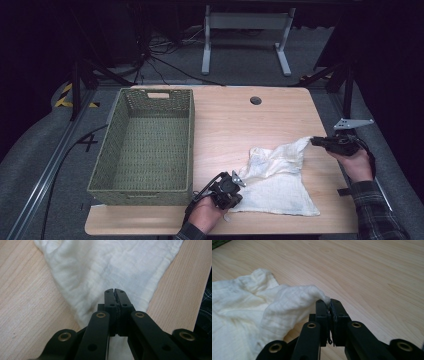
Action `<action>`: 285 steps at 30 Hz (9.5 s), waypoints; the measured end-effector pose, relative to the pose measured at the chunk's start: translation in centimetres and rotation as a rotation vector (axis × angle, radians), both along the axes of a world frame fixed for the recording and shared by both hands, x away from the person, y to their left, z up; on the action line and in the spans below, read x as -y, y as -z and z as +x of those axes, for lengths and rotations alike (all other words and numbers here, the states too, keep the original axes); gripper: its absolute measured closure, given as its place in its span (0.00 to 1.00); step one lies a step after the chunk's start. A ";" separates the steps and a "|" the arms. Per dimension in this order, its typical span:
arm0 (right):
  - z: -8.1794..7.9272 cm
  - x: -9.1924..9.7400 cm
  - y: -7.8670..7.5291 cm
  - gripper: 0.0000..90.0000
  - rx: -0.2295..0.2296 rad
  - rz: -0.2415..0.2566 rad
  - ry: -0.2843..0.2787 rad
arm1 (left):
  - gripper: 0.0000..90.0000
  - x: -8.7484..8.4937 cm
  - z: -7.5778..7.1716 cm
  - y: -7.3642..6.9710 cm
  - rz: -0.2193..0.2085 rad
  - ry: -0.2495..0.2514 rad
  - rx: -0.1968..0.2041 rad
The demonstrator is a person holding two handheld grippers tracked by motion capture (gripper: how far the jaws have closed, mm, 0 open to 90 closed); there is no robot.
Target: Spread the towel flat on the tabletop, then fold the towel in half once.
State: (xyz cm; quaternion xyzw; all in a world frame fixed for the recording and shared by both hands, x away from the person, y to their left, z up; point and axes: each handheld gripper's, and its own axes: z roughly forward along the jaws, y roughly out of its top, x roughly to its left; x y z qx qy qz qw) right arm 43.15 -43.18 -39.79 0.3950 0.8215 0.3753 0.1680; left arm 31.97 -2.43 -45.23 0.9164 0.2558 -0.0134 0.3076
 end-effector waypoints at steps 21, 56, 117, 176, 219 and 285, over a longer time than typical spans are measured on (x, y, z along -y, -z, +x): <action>-1.7 -0.5 1.4 0.97 -0.036 0.022 -0.015 | 0.95 0.7 0.3 -1.2 -0.057 -0.023 0.017; -5.5 -4.7 4.8 0.99 -0.153 -0.108 -0.197 | 0.75 5.8 10.0 -0.5 0.012 -0.134 0.112; -5.3 -4.5 4.9 0.99 -0.164 -0.097 -0.209 | 0.95 6.9 9.1 0.1 -0.093 -0.029 0.093; -5.8 -3.1 4.6 0.99 -0.119 -0.154 -0.116 | 0.99 1.7 9.5 -0.4 0.091 -0.297 0.134; 3.3 -3.0 2.8 0.78 -0.030 -0.088 -0.034 | 0.71 0.1 18.3 -1.9 0.031 -0.438 0.161; -1.9 -0.7 1.7 0.97 -0.013 -0.027 -0.033 | 0.97 -0.7 10.2 -3.1 -0.035 -0.456 0.188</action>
